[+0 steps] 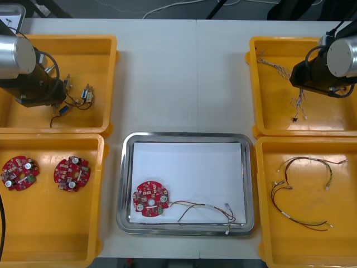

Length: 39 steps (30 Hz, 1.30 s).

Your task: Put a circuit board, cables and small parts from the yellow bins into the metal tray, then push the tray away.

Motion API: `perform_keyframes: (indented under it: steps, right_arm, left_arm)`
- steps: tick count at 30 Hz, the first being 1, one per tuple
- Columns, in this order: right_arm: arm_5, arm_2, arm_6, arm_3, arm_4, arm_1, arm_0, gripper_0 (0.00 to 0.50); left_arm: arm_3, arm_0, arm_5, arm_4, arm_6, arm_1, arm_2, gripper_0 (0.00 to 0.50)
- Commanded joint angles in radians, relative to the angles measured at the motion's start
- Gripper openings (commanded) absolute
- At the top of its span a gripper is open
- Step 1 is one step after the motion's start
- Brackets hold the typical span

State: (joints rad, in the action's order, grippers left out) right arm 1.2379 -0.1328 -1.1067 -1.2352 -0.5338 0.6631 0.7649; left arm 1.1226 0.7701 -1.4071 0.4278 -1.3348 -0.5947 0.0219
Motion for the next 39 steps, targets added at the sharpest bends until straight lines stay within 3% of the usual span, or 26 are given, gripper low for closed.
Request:
perform_keyframes:
  steps: [1, 3, 5, 6, 7, 9, 13, 24, 34, 39]
  right_arm:
    - [-0.012, 0.001, -0.071, 0.0, -0.014, 0.046, 0.044, 0.0]
    - [-0.012, 0.001, -0.074, 0.0, -0.014, 0.046, 0.044, 0.021]
    - [-0.012, 0.001, -0.081, 0.0, -0.015, 0.046, 0.044, 0.181]
    - [-0.012, 0.001, -0.085, 0.0, -0.014, 0.046, 0.044, 0.335]
    - [-0.012, -0.001, -0.09, 0.0, -0.012, 0.046, 0.045, 0.431]
    - [-0.012, -0.001, -0.097, 0.0, -0.012, 0.047, 0.045, 0.482]
    - [0.017, 0.001, -0.116, 0.0, -0.017, 0.052, 0.056, 0.5]
    - [0.146, 0.012, -0.166, -0.001, -0.034, 0.05, 0.07, 0.5]
    - [0.069, 0.01, -0.18, 0.08, -0.049, 0.001, 0.068, 0.5]
    - [0.071, 0.01, -0.185, 0.085, -0.052, -0.013, 0.068, 0.5]
  left_arm:
    - [0.006, 0.029, 0.013, -0.014, -0.132, -0.007, 0.003, 0.127]
    - [0.006, 0.031, 0.011, -0.017, -0.13, -0.004, 0.003, 0.016]
    - [0.006, 0.031, 0.011, -0.018, -0.127, -0.005, 0.003, 0.0]
    - [0.006, 0.031, 0.011, -0.018, -0.129, -0.004, 0.003, 0.0]
    - [0.006, 0.029, 0.011, -0.018, -0.129, -0.005, 0.003, 0.0]
    - [0.006, 0.031, 0.005, -0.014, -0.13, -0.004, 0.004, 0.0]
    - [0.045, 0.031, -0.033, -0.003, -0.135, -0.011, 0.019, 0.0]
    - [0.247, 0.031, -0.312, 0.022, -0.121, -0.047, 0.081, 0.0]
    - [0.399, 0.023, -0.484, 0.068, -0.033, -0.054, 0.082, 0.0]
    - [0.5, -0.023, -0.513, 0.14, 0.051, -0.057, 0.076, 0.0]
